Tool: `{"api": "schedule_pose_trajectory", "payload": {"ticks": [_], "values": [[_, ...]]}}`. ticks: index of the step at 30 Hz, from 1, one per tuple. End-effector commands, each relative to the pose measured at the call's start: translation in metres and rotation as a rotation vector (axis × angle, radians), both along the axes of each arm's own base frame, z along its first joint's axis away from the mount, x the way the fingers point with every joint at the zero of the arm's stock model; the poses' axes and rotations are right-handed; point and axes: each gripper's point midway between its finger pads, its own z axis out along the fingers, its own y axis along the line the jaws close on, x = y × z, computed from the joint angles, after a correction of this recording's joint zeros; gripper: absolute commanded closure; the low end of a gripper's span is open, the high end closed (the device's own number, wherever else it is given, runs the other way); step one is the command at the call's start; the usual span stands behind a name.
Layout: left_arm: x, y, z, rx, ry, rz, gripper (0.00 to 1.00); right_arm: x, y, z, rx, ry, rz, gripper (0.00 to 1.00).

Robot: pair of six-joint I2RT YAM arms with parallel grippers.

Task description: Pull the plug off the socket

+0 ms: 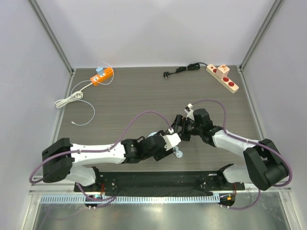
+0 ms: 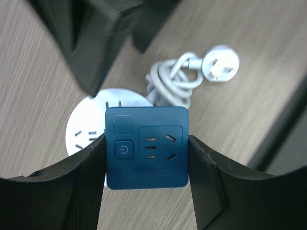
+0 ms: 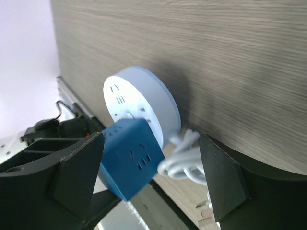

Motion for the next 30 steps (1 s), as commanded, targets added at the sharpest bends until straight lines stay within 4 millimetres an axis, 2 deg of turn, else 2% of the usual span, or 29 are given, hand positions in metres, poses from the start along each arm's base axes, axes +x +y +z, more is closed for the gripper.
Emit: {"api": "schedule_pose_trajectory", "payload": {"ticks": [1,2,4,5,6,8,9,11,12,15,16,17,19,20,21,22,23,24,25,27,30], "values": [[0.029,-0.003,0.016,-0.074,-0.053,0.214,0.98,0.014,-0.009,0.008,-0.07,-0.075,-0.055,0.14],[0.027,-0.007,0.014,-0.097,-0.026,0.225,0.96,0.014,-0.011,0.008,-0.078,-0.08,-0.058,0.13],[0.024,-0.01,0.01,-0.11,-0.004,0.222,0.84,0.014,-0.012,0.009,-0.082,-0.083,-0.063,0.13],[0.024,-0.011,0.011,-0.118,-0.001,0.225,0.76,0.013,-0.013,0.008,-0.085,-0.081,-0.062,0.13],[0.024,-0.012,0.012,-0.129,0.005,0.232,0.61,0.013,-0.013,0.007,-0.088,-0.08,-0.061,0.13],[0.025,-0.013,0.016,-0.14,0.002,0.239,0.49,0.012,-0.014,0.004,-0.099,-0.078,-0.059,0.13],[0.026,-0.011,0.019,-0.149,0.002,0.261,0.37,0.012,-0.015,0.003,-0.105,-0.076,-0.059,0.13],[0.033,-0.008,0.029,-0.16,-0.014,0.315,0.29,0.012,-0.016,0.002,-0.116,-0.08,-0.062,0.13],[0.035,-0.006,0.035,-0.185,-0.003,0.362,0.16,0.012,-0.017,0.001,-0.122,-0.08,-0.061,0.13],[0.044,0.003,0.053,-0.195,-0.015,0.486,0.07,0.013,-0.019,-0.001,-0.135,-0.08,-0.067,0.13],[0.045,0.005,0.055,-0.213,0.008,0.537,0.06,0.014,-0.019,-0.001,-0.138,-0.083,-0.069,0.13],[0.045,0.007,0.064,-0.198,0.011,0.561,0.06,0.014,-0.02,-0.001,-0.142,-0.084,-0.071,0.12],[0.047,0.013,0.073,-0.22,0.029,0.651,0.0,0.017,-0.021,0.0,-0.151,-0.098,-0.075,0.11],[0.045,0.024,0.067,-0.167,0.043,0.691,0.0,0.019,-0.021,0.001,-0.154,-0.105,-0.078,0.11],[0.048,0.021,0.081,-0.201,0.067,0.725,0.0,0.016,-0.026,-0.005,-0.185,-0.081,-0.086,0.1],[0.047,0.021,0.083,-0.24,0.118,0.788,0.01,0.019,-0.028,-0.003,-0.202,-0.094,-0.088,0.09],[0.044,0.031,0.076,-0.196,0.148,0.828,0.0,0.021,-0.031,-0.004,-0.222,-0.096,-0.101,0.09],[0.046,0.03,0.084,-0.228,0.2,0.862,0.0,0.019,-0.037,-0.007,-0.256,-0.079,-0.111,0.09],[0.043,0.034,0.08,-0.228,0.252,0.899,0.0,0.027,-0.045,-0.004,-0.291,-0.103,-0.159,0.08],[0.044,0.035,0.08,-0.306,0.355,0.98,0.0,0.03,-0.056,-0.005,-0.326,-0.091,-0.208,0.08],[0.038,0.024,0.082,-0.417,0.482,1.019,0.0,0.033,-0.067,0.002,-0.321,-0.115,-0.245,0.06]]}}
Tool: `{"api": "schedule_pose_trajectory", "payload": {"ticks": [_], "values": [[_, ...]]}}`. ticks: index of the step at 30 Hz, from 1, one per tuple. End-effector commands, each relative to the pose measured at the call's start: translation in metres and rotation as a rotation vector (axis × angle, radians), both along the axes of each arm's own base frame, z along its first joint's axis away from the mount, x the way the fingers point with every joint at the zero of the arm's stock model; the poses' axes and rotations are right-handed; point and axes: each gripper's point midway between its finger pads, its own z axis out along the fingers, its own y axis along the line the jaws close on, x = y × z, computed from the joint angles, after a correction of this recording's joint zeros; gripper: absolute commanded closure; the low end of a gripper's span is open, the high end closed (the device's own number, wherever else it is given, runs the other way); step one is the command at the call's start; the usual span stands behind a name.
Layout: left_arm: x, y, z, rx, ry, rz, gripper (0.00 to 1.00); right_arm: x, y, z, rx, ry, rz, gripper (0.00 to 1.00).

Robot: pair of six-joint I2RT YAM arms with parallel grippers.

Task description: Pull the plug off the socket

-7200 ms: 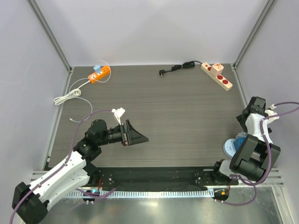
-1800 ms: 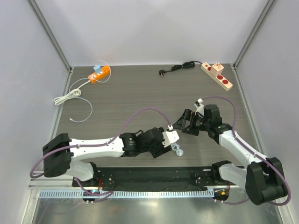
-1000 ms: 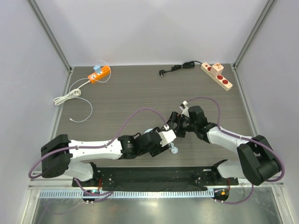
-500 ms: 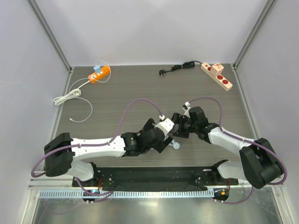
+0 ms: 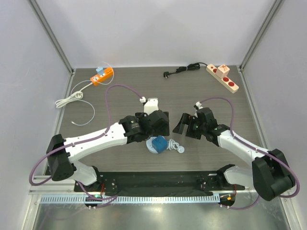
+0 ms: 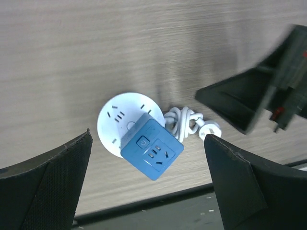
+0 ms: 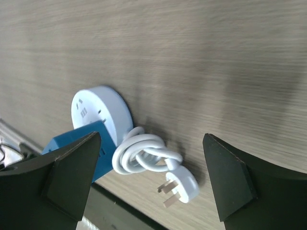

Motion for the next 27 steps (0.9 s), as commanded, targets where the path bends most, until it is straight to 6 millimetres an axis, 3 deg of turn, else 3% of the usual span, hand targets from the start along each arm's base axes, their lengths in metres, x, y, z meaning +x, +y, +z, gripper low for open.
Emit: {"api": "schedule_pose_trajectory", "payload": {"ticks": [1,4,10,17,27], "values": [[-0.014,0.005,-0.003,-0.17,0.14,0.17,0.0,0.016,-0.018,0.018,-0.051,-0.09,-0.062,0.06],[-0.014,0.018,-0.01,-0.251,0.209,0.413,0.0,0.016,-0.025,0.019,-0.084,-0.103,-0.066,0.06],[-0.025,-0.002,-0.034,-0.228,0.352,0.467,0.0,0.012,-0.027,0.016,-0.093,-0.104,-0.05,0.05],[-0.036,-0.012,-0.06,-0.201,0.472,0.563,0.0,0.007,-0.031,0.015,-0.105,-0.106,-0.042,0.05],[-0.026,-0.005,-0.074,-0.237,0.485,0.678,0.0,0.004,-0.033,0.014,-0.11,-0.108,-0.042,0.05]]}}
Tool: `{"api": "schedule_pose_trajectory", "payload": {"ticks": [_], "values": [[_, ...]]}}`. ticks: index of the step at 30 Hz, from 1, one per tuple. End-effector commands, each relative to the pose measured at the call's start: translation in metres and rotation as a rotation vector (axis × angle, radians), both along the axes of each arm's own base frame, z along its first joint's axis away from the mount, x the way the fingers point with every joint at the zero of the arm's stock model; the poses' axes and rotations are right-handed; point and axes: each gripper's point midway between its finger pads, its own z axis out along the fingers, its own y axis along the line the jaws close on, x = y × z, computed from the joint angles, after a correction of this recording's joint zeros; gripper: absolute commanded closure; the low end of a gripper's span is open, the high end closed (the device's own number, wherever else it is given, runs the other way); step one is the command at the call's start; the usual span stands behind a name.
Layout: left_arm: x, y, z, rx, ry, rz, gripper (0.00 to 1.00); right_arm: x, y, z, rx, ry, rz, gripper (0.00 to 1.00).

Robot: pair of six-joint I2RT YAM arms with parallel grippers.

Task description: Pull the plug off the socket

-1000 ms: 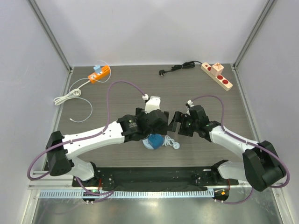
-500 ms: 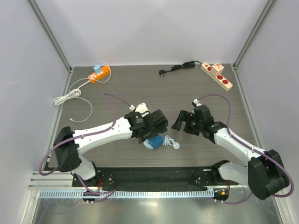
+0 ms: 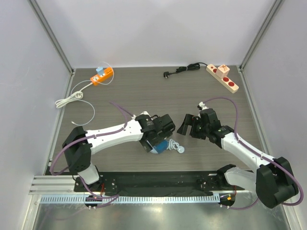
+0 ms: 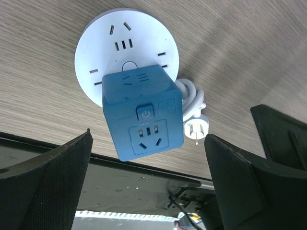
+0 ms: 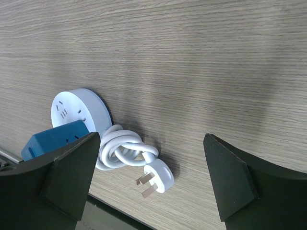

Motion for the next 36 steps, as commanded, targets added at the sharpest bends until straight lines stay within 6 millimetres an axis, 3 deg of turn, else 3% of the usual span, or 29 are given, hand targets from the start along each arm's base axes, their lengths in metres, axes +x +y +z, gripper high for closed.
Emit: {"api": "schedule_pose_trajectory", "payload": {"ticks": [1,15,24,28,29,31,32,36], "values": [[0.008,0.002,-0.002,-0.03,0.009,0.078,0.0,0.004,-0.003,0.007,-0.007,-0.04,-0.004,0.05],[0.021,0.004,-0.026,-0.011,0.056,0.11,0.07,0.003,0.0,0.0,-0.008,-0.007,0.016,0.05],[0.015,-0.002,-0.044,0.059,0.122,0.007,0.11,0.002,0.001,-0.007,-0.021,0.019,0.027,0.05],[0.019,-0.001,-0.043,0.047,0.072,-0.053,0.24,0.001,0.004,-0.007,-0.007,0.024,0.047,0.02],[0.017,0.005,-0.05,0.063,0.064,-0.069,0.44,-0.001,0.008,-0.007,0.008,0.029,0.066,0.01],[0.022,0.0,-0.044,0.024,0.007,-0.129,0.72,-0.002,0.011,-0.005,0.02,0.024,0.083,0.0],[0.02,0.005,-0.05,0.036,0.004,-0.145,0.76,-0.003,0.012,-0.004,0.024,0.022,0.09,0.0],[0.027,0.0,-0.041,0.022,-0.086,-0.276,0.88,-0.004,0.015,-0.003,0.046,0.017,0.098,0.0]]}}
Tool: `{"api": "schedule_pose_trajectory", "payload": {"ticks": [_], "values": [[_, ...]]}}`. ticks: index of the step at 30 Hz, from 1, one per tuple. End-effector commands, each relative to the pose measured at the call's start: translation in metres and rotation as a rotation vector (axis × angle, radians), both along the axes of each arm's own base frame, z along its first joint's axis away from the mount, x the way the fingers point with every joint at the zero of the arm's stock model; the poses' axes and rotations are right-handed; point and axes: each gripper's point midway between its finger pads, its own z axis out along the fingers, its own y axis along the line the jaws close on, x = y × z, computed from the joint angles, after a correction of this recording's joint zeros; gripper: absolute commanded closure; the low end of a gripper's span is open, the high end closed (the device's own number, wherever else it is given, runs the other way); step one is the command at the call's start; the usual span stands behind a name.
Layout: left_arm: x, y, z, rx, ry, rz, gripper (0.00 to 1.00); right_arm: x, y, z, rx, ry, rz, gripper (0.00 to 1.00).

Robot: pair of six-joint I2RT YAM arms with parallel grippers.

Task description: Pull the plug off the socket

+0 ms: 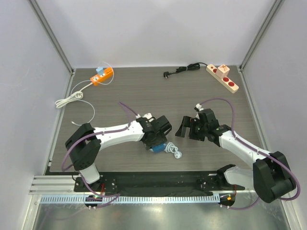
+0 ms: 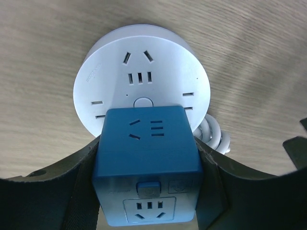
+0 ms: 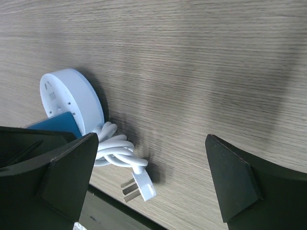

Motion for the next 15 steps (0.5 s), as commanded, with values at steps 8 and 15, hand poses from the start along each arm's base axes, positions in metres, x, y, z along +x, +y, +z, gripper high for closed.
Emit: {"api": "schedule_pose_trajectory", "payload": {"ticks": [8,15], "values": [[0.021,-0.015,0.033,-0.021,-0.231,-0.382,1.0,0.005,0.026,0.02,0.147,-0.052,0.052,0.0],[0.015,-0.038,0.06,-0.188,-0.366,-0.569,1.0,0.006,0.038,0.025,0.223,-0.052,0.051,0.0]]}}
